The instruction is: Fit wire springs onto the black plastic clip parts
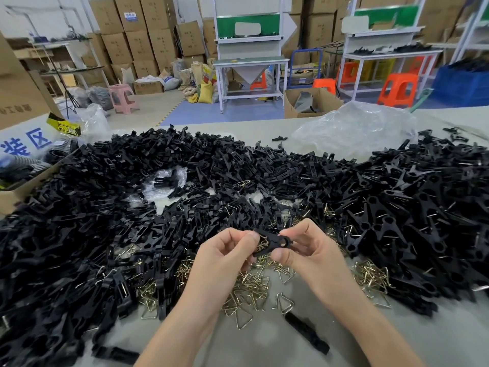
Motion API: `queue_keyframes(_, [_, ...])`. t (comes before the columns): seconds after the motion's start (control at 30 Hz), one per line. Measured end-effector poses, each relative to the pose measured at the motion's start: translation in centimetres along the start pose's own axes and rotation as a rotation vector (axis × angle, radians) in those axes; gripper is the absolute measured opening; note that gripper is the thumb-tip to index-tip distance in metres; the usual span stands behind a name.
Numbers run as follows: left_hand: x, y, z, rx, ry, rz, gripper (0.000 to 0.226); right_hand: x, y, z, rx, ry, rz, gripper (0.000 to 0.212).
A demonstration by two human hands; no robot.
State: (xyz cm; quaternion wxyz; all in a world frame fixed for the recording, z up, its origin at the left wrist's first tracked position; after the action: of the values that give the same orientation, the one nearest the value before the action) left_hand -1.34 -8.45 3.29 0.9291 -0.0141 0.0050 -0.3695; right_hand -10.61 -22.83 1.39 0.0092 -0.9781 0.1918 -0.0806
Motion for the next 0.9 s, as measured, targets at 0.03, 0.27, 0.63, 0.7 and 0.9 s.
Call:
queue_keyframes(0.03, [0.0, -0.1, -0.1, -0.007, -0.006, 0.001, 0.019, 0.0, 0.0, 0.0, 0.009, 0.002, 0.006, 0.042])
queue_keyframes(0.27, [0.0, -0.3, -0.2, 0.041, -0.044, -0.002, 0.018, 0.1, 0.1, 0.0, 0.036, 0.005, 0.010, 0.045])
queue_keyframes(0.63, [-0.8, -1.4, -0.1, -0.457, 0.204, -0.534, 0.017, -0.5, -0.8, -0.4, 0.098, -0.016, -0.160, 0.022])
queue_keyframes(0.7, [-0.9, -1.6, -0.3, -0.458, 0.174, -0.553, 0.034, -0.7, -1.0, -0.5, 0.175, -0.051, -0.195, 0.022])
queue_keyframes(0.9, [-1.3, -2.0, -0.9, -0.352, 0.102, -0.573, 0.061, -0.8, -1.0, -0.2, 0.044, -0.001, -0.150, 0.020])
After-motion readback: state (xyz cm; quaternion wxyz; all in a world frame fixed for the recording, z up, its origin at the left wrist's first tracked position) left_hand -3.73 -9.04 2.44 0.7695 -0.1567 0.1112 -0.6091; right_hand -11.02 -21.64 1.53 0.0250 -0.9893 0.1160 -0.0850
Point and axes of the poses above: each hand's wrist, its own x-axis towards the middle knuckle, its own y-axis out of the back of the hand, z = x × y, the point moved 1 cm from there along x, towards the middle knuckle, and after that the axes turned 8 degrees about -z, right-handed, at the moved point
